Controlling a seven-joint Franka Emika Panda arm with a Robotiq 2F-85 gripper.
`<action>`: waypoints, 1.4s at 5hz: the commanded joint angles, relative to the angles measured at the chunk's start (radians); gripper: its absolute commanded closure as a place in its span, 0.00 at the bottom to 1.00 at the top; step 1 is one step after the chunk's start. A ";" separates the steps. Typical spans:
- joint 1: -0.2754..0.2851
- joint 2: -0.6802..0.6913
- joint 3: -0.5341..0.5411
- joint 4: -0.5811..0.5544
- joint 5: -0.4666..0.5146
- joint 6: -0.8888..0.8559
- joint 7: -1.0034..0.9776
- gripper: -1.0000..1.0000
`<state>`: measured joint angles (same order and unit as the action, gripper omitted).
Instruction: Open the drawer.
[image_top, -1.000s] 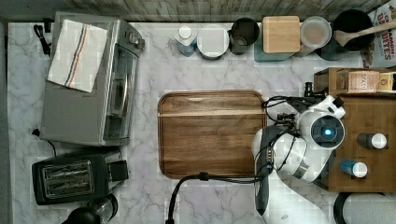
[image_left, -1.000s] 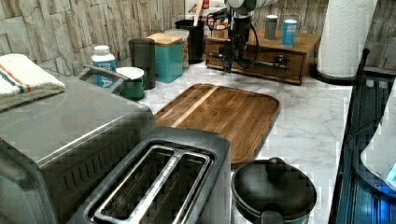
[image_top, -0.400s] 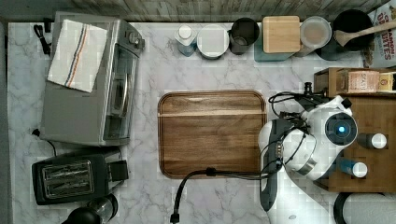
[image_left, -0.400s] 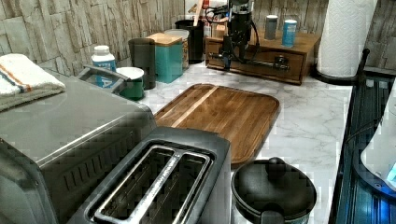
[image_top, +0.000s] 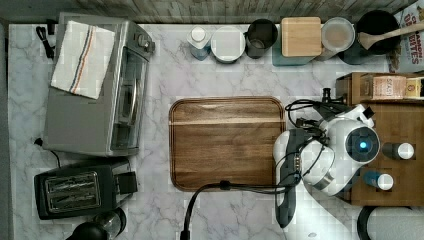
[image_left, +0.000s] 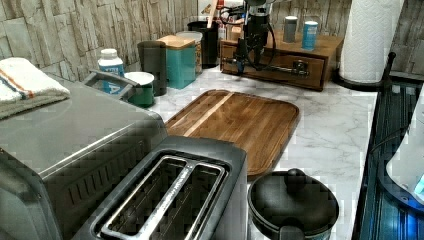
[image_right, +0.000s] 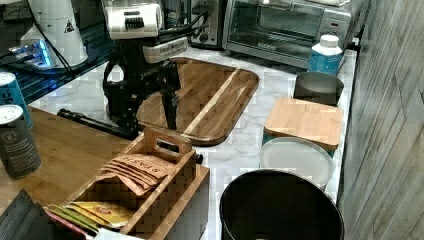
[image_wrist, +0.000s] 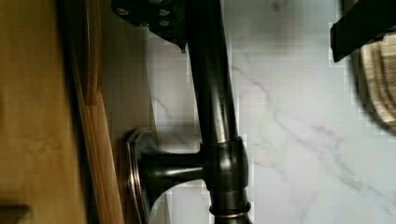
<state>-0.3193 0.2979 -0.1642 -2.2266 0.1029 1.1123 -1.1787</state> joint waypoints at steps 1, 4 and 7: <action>0.260 -0.109 0.278 -0.244 0.144 0.027 0.126 0.00; 0.350 -0.148 0.321 -0.233 0.083 -0.028 0.373 0.00; 0.353 -0.165 0.339 -0.230 0.023 -0.041 0.465 0.00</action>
